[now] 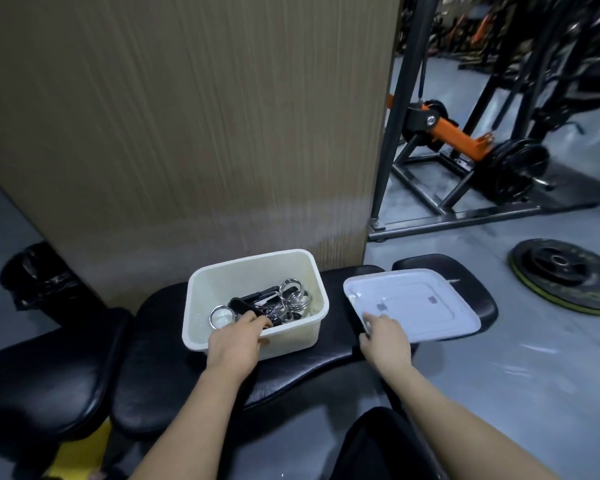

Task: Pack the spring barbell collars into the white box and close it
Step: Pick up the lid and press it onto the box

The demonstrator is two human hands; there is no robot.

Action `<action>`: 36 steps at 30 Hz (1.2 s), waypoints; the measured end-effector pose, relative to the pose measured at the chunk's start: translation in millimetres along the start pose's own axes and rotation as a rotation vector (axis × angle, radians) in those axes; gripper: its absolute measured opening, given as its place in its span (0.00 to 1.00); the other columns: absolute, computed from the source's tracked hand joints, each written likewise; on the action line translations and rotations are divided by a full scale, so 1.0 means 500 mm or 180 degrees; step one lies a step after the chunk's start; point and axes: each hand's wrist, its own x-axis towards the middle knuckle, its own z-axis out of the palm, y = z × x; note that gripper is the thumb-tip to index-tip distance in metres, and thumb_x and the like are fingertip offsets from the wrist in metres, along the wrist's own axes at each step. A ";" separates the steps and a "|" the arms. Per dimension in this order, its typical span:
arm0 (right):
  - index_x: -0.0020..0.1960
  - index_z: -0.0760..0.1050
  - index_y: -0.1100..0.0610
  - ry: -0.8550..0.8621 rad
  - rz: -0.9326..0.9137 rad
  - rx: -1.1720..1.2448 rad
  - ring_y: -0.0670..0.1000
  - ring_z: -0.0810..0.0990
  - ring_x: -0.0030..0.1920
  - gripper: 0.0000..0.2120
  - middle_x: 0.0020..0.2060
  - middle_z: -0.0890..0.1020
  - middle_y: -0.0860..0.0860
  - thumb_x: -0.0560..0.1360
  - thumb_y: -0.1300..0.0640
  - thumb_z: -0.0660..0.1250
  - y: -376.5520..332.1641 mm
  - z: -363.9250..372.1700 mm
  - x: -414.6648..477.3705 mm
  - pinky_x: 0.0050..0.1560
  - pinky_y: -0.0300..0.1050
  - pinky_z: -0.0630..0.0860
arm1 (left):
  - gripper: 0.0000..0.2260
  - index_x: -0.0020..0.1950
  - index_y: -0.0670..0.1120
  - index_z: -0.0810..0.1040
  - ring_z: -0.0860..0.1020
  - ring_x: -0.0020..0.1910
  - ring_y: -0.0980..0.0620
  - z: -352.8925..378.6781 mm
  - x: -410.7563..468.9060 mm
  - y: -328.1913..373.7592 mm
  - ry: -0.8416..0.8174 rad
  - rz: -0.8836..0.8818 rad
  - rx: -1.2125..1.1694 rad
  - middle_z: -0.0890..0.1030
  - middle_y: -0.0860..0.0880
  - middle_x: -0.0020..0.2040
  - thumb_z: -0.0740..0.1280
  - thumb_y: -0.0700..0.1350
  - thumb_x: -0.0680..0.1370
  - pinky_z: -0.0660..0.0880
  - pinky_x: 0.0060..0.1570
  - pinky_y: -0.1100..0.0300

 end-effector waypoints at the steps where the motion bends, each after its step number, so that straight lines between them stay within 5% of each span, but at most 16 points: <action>1: 0.43 0.73 0.58 0.0225 0.0010 0.0434 0.58 0.73 0.39 0.03 0.36 0.71 0.54 0.70 0.61 0.61 -0.015 -0.014 0.010 0.40 0.48 0.72 | 0.16 0.65 0.61 0.72 0.79 0.57 0.47 -0.003 -0.001 0.007 -0.0033 -0.0025 0.0060 0.74 0.56 0.60 0.64 0.48 0.79 0.76 0.48 0.53; 6: 0.57 0.76 0.64 0.1294 0.0671 0.2704 0.56 0.77 0.50 0.08 0.45 0.69 0.49 0.78 0.63 0.65 -0.108 -0.160 0.053 0.51 0.41 0.72 | 0.16 0.67 0.60 0.72 0.78 0.59 0.48 -0.017 -0.008 0.019 -0.0134 -0.0059 -0.0028 0.74 0.55 0.61 0.65 0.50 0.79 0.75 0.51 0.53; 8: 0.60 0.79 0.57 0.1779 0.0455 0.2752 0.57 0.75 0.53 0.11 0.50 0.69 0.50 0.79 0.59 0.65 -0.142 -0.213 0.053 0.55 0.48 0.74 | 0.18 0.69 0.61 0.71 0.77 0.60 0.49 -0.021 -0.014 0.013 -0.0137 0.0018 -0.0094 0.74 0.55 0.62 0.66 0.54 0.79 0.75 0.53 0.53; 11: 0.61 0.80 0.49 0.1949 -0.0138 0.2904 0.50 0.72 0.59 0.11 0.57 0.69 0.48 0.80 0.55 0.65 -0.194 -0.267 0.037 0.60 0.38 0.68 | 0.24 0.72 0.61 0.68 0.75 0.61 0.53 -0.018 -0.024 0.004 0.0118 0.0233 -0.0460 0.76 0.57 0.62 0.65 0.63 0.77 0.73 0.57 0.54; 16: 0.61 0.75 0.46 0.1847 -0.0148 0.4262 0.40 0.79 0.55 0.10 0.56 0.81 0.46 0.81 0.49 0.62 -0.271 -0.324 0.017 0.55 0.32 0.75 | 0.26 0.72 0.59 0.71 0.76 0.59 0.61 -0.073 -0.033 -0.012 0.0844 -0.0202 -0.2699 0.76 0.61 0.61 0.68 0.63 0.75 0.75 0.61 0.57; 19: 0.62 0.74 0.48 0.1067 0.0505 0.5423 0.48 0.83 0.55 0.13 0.56 0.84 0.49 0.80 0.45 0.62 -0.299 -0.327 0.044 0.60 0.50 0.79 | 0.30 0.78 0.59 0.61 0.74 0.64 0.57 -0.160 -0.022 -0.019 0.1119 -0.0608 -0.3456 0.72 0.57 0.67 0.65 0.63 0.78 0.74 0.59 0.59; 21: 0.64 0.74 0.55 0.0302 0.0676 0.5952 0.52 0.86 0.51 0.13 0.55 0.85 0.53 0.82 0.50 0.61 -0.310 -0.318 0.046 0.54 0.54 0.82 | 0.38 0.79 0.58 0.58 0.74 0.66 0.54 -0.222 -0.014 -0.027 0.1342 -0.0784 -0.4278 0.71 0.53 0.71 0.63 0.71 0.73 0.71 0.66 0.54; 23: 0.64 0.73 0.59 -0.0155 0.0534 0.5772 0.53 0.87 0.47 0.13 0.54 0.85 0.57 0.82 0.55 0.62 -0.310 -0.303 0.037 0.47 0.51 0.83 | 0.37 0.78 0.56 0.61 0.79 0.63 0.48 -0.271 -0.015 -0.031 0.1632 -0.1026 -0.5105 0.74 0.50 0.70 0.64 0.70 0.74 0.76 0.61 0.48; 26: 0.64 0.74 0.56 -0.0583 0.0240 0.5241 0.58 0.86 0.50 0.16 0.54 0.85 0.57 0.77 0.63 0.65 -0.298 -0.277 0.032 0.48 0.56 0.83 | 0.22 0.72 0.48 0.70 0.83 0.51 0.48 -0.317 -0.027 -0.050 0.1953 -0.1472 -0.5529 0.81 0.48 0.61 0.67 0.54 0.80 0.81 0.49 0.49; 31: 0.64 0.75 0.58 -0.0697 0.0371 0.3575 0.54 0.84 0.51 0.23 0.54 0.83 0.53 0.69 0.57 0.68 -0.255 -0.230 0.061 0.42 0.45 0.80 | 0.10 0.57 0.44 0.79 0.83 0.43 0.47 -0.253 -0.031 -0.093 0.1443 -0.1954 -0.4832 0.84 0.43 0.51 0.71 0.47 0.79 0.81 0.41 0.50; 33: 0.64 0.74 0.58 -0.0782 0.0473 0.2771 0.56 0.81 0.53 0.27 0.58 0.77 0.55 0.65 0.53 0.69 -0.235 -0.203 0.071 0.48 0.49 0.80 | 0.08 0.55 0.42 0.78 0.82 0.39 0.47 -0.206 -0.033 -0.099 0.1385 -0.2074 -0.4478 0.84 0.41 0.49 0.71 0.44 0.79 0.79 0.36 0.53; 36: 0.64 0.73 0.57 -0.0805 0.0575 0.1797 0.61 0.76 0.57 0.28 0.61 0.71 0.59 0.66 0.47 0.65 -0.222 -0.162 0.073 0.59 0.54 0.76 | 0.07 0.51 0.46 0.77 0.83 0.44 0.47 -0.146 -0.039 -0.105 0.1085 -0.2177 -0.3682 0.84 0.45 0.49 0.69 0.48 0.77 0.81 0.43 0.49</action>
